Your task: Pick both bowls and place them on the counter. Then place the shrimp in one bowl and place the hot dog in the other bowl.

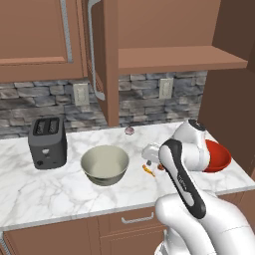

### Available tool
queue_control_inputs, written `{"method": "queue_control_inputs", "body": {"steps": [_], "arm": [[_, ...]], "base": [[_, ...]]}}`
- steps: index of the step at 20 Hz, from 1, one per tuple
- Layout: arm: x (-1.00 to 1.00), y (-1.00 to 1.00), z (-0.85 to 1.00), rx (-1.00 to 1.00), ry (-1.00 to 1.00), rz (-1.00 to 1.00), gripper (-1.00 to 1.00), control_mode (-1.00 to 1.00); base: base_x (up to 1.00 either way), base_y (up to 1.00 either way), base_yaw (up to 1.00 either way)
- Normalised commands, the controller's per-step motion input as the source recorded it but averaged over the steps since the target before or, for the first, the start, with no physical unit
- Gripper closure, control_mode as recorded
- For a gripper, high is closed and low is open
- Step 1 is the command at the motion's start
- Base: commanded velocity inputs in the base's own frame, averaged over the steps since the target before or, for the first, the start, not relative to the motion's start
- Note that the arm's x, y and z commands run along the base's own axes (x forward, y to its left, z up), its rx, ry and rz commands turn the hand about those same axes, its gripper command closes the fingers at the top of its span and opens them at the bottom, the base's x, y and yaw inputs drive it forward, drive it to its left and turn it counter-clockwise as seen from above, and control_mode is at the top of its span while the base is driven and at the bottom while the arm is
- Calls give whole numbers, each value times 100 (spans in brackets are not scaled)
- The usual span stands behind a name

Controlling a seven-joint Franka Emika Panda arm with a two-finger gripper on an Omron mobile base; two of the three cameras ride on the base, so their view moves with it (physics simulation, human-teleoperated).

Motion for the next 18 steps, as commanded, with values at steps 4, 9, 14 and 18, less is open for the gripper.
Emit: {"method": "queue_control_inputs", "body": {"steps": [4, 9, 14, 18], "arm": [[10, 0, -3, -21, 7, 25, -100, -100], [12, -4, -18, -15, 10, 25, -100, -100], [0, -9, -45, -10, 4, 15, -100, -100], [16, -9, -56, -3, 0, 15, -100, -100]], "base": [[0, 0, 0], [0, 0, 0], [0, 0, 0], [0, 0, 0]]}}
